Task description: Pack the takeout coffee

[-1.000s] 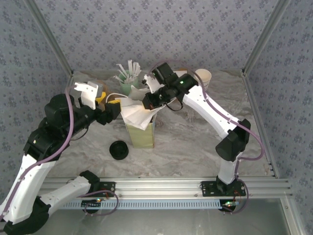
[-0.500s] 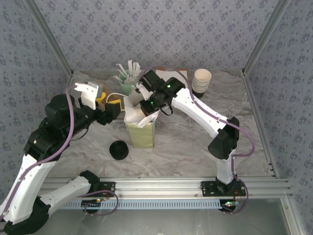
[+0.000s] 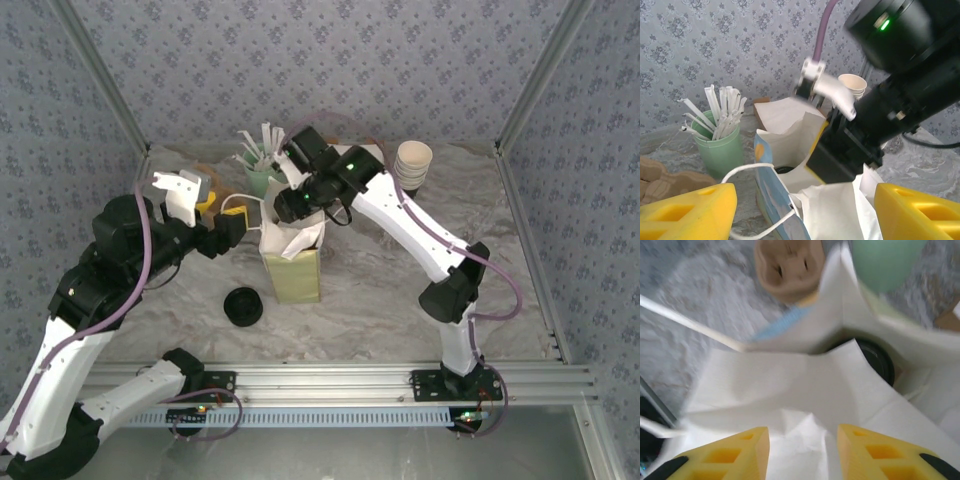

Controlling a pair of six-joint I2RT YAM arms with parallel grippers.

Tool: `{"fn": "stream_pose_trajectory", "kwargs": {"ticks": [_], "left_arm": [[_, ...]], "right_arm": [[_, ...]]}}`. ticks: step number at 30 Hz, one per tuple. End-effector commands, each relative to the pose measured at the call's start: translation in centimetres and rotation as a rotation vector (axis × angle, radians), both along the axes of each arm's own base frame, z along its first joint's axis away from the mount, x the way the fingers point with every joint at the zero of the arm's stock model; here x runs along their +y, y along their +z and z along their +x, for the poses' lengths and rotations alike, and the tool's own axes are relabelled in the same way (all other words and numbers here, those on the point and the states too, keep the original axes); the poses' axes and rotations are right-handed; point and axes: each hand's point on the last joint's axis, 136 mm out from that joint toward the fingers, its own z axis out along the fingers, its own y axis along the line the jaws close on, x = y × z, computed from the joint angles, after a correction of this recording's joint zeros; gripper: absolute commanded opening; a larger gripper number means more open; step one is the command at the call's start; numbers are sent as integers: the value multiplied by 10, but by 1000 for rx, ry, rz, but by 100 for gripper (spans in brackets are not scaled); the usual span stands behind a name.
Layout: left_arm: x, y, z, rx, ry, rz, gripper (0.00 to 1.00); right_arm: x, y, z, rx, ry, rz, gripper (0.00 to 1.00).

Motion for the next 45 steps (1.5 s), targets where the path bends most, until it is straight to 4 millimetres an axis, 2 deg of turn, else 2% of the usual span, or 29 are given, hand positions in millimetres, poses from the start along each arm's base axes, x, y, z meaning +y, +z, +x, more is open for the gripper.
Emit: {"fn": "stream_pose_trajectory", "kwargs": {"ticks": [1,4,8,12,16,20,29,33,35,39,45], "left_arm": [[5,2,0,-10,21,-9,73],[6,2,-1,-14,24,-8,73],[8,0,-1,-13,33,-2,73],[7,-3,0,-9,34,6,74],[7,-4,1,-5,34,6,74],[6,-4,1,-4,29,4,74],[5,-3,1,0,25,-2,74],[5,-4,1,3,28,2,74],[6,-5,1,3,32,4,74],[7,-9,5,12,47,12,74],[10,-13,17,21,104,21,76]], "right_arm": [[-6,29,-10,-9,11,45,44],[-11,44,-19,-10,12,82,39],[-12,47,-45,25,57,100,28],[-17,29,-66,73,69,76,17],[-26,4,-71,113,38,40,11],[-25,-19,-68,134,26,17,11],[-9,-46,-35,104,-28,-44,13],[-11,-68,-25,127,-63,-104,14],[-11,-71,-23,133,-64,-112,14],[-8,-49,-22,108,-55,-63,16],[-11,27,-21,-5,-27,71,22]]}}
